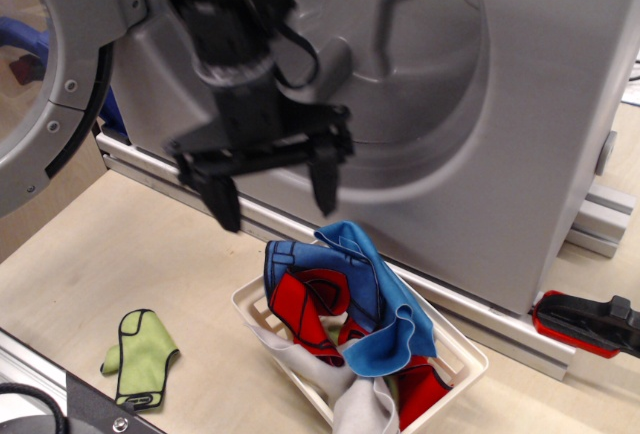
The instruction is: Put clothes in laundry machine
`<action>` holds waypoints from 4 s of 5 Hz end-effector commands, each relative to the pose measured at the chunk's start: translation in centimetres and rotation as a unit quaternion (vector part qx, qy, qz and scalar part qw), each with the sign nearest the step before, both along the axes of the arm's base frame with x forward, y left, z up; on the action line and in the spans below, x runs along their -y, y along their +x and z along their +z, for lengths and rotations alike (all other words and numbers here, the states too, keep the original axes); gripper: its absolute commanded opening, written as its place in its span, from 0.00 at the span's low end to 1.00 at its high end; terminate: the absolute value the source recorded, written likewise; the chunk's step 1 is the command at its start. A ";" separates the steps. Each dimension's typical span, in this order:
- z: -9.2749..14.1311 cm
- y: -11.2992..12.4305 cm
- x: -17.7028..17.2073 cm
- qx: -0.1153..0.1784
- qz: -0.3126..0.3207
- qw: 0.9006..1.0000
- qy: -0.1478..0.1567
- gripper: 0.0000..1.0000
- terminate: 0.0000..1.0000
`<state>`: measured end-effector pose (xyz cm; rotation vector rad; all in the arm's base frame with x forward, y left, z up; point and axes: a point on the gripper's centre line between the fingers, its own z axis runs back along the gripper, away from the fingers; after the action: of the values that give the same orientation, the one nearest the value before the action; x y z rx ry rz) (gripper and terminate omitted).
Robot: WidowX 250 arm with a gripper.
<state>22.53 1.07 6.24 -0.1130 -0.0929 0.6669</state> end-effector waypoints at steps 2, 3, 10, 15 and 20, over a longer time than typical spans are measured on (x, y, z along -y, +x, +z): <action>-1.9 2.6 3.5 0.035 -0.002 0.999 -0.012 1.00 0.00; -3.3 3.6 3.8 0.003 0.021 1.000 0.005 1.00 0.00; -6.5 0.6 0.1 -0.007 0.052 0.998 0.041 1.00 0.00; -9.6 0.8 -0.5 0.006 0.005 1.000 0.027 0.00 0.00; 2.4 1.8 0.3 0.158 -0.088 0.982 0.052 0.00 0.00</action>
<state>23.27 0.97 7.13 -0.1186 -0.3756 0.4613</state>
